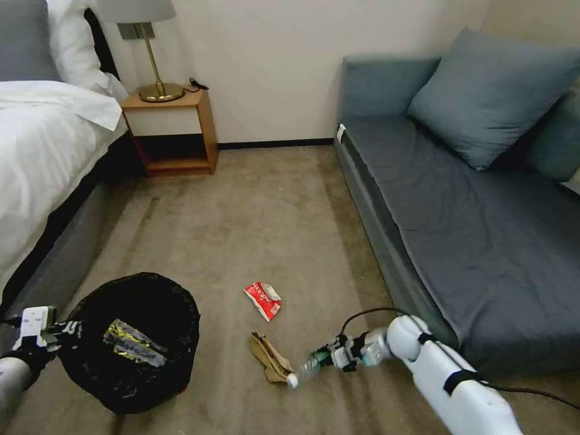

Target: Pick up the trash bin, then pick up the garbage on the floor and place it into the trash bin.

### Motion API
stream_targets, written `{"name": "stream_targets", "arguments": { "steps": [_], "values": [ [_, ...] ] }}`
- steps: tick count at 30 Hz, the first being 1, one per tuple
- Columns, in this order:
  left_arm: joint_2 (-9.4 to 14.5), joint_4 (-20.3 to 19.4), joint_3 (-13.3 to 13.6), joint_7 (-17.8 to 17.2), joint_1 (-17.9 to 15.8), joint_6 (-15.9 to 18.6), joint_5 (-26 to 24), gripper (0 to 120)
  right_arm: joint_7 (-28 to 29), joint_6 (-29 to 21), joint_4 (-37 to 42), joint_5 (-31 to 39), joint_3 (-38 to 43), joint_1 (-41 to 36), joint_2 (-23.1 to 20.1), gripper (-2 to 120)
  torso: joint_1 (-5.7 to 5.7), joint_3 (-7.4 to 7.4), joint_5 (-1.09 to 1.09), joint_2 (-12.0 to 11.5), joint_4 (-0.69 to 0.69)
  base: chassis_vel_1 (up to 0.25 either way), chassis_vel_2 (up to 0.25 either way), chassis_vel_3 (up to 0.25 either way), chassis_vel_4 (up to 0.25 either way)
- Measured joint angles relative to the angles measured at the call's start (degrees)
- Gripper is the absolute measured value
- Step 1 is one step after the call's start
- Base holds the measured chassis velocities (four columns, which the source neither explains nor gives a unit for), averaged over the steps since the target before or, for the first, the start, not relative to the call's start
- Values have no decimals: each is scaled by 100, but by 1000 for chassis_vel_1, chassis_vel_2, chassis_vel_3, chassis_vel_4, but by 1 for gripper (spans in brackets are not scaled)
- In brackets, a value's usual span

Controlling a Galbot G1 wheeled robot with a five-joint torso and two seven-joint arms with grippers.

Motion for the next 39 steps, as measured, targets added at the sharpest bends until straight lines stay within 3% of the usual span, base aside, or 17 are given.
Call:
{"name": "stream_targets", "arguments": {
  "steps": [3,7,9,10,14,20,21,27,32,39],
  "values": [
    [-38,-1,53,0,-9,-4,1,5,356,-612,776,1631,-125,-137,-234,22,0,0,-1,0,0,0,0,0,0],
    [-83,-59,88,0,-7,-4,11,5,915,-1308,1562,2657,-444,-196,-242,22,0,0,-1,0,1,0,0,0,0],
    [-103,-104,104,0,26,-7,25,5,1583,-1554,1947,2904,-848,-172,-170,22,0,0,-1,0,1,0,0,0,0],
    [-103,-104,104,0,26,-7,25,5,1583,-1554,1947,2904,-848,-172,-170,22,0,0,-1,0,1,0,0,0,0],
    [-177,-200,115,-1,92,-16,67,5,2993,-2024,2451,3283,-1822,87,140,22,0,0,-1,0,2,0,0,0,0],
    [-223,-258,134,-6,122,-18,80,5,3868,-2432,2450,3718,-2644,557,596,22,0,0,-2,0,1,0,0,0,0],
    [-224,-275,155,-12,122,-18,87,5,4115,-2570,2344,3834,-2938,789,826,22,0,0,-1,0,2,0,0,0,0],
    [-218,-349,215,-25,93,-4,128,5,4197,-2756,1867,3925,-3725,1475,1452,22,0,0,-1,0,2,0,0,0,0],
    [-221,-340,187,-23,107,-1,130,5,4110,-2847,1725,3900,-3986,1548,1660,23,0,0,-1,0,2,0,0,0,0],
    [-103,-295,192,-30,14,28,105,5,3984,-2855,1617,3796,-4030,1539,1684,45,0,0,-1,0,-1,0,0,0,0]
  ]
}}
